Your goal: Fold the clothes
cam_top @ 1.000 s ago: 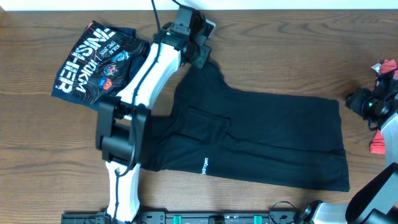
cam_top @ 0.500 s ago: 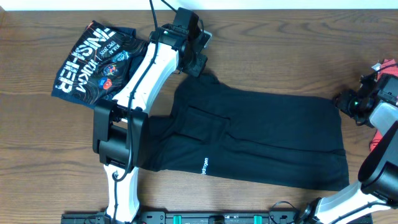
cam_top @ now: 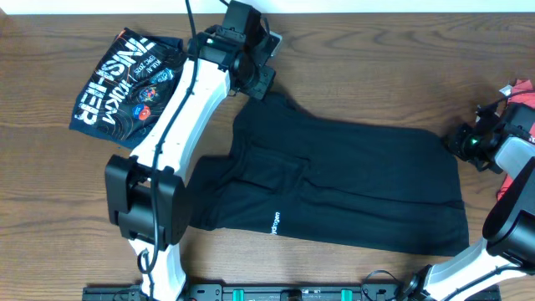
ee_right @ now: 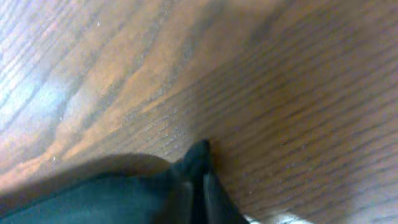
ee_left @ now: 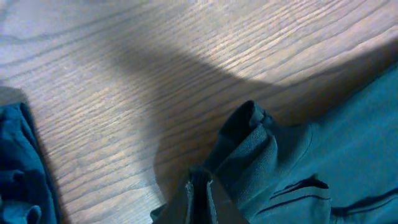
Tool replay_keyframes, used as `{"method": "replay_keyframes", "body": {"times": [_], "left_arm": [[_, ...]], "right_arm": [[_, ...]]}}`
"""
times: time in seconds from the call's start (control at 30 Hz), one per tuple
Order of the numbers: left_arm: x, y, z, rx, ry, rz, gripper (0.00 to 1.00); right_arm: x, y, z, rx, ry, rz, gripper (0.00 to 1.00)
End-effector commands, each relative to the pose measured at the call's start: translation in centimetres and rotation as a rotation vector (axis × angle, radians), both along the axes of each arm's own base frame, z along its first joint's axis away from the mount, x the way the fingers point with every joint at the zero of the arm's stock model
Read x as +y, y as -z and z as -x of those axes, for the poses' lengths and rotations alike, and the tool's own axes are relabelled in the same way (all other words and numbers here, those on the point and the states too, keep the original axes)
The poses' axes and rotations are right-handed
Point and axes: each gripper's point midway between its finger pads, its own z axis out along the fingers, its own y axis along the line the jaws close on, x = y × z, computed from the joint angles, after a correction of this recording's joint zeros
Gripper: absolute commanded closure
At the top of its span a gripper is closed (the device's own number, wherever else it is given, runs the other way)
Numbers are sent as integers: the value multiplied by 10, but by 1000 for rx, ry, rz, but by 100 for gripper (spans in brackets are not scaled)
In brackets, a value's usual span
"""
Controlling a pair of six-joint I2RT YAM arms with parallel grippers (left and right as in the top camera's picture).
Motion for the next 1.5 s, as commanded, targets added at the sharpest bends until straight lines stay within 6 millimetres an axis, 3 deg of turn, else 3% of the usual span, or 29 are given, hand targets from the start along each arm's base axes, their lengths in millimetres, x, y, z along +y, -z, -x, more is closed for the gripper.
{"method": "replay_keyframes", "body": {"times": [0.0, 0.13, 0.27, 0.57, 0.73, 0.97, 1.3, 1.47], "left_arm": [[2, -10, 1, -20, 0, -5, 94], [5, -7, 7, 6, 1, -15, 94], [12, -3, 16, 46, -8, -50, 94], [32, 1, 51, 168, -19, -138, 94], [42, 6, 78, 283, -31, -177, 94], [55, 7, 114, 439, -88, -224, 94], [71, 4, 157, 625, -137, -296, 94], [80, 14, 181, 732, -150, -345, 94]], "right_arm": [[5, 0, -5, -2, 14, -27, 99], [0, -19, -7, -41, 21, -5, 99], [-4, -54, -3, -88, 34, 22, 99], [-22, -100, 48, 20, 200, 169, 99], [-33, -102, 87, 151, 349, 210, 99], [-33, -91, 124, 305, 386, 210, 99], [-26, -85, 151, 415, 392, 185, 99], [-22, -84, 156, 440, 387, 174, 99]]}}
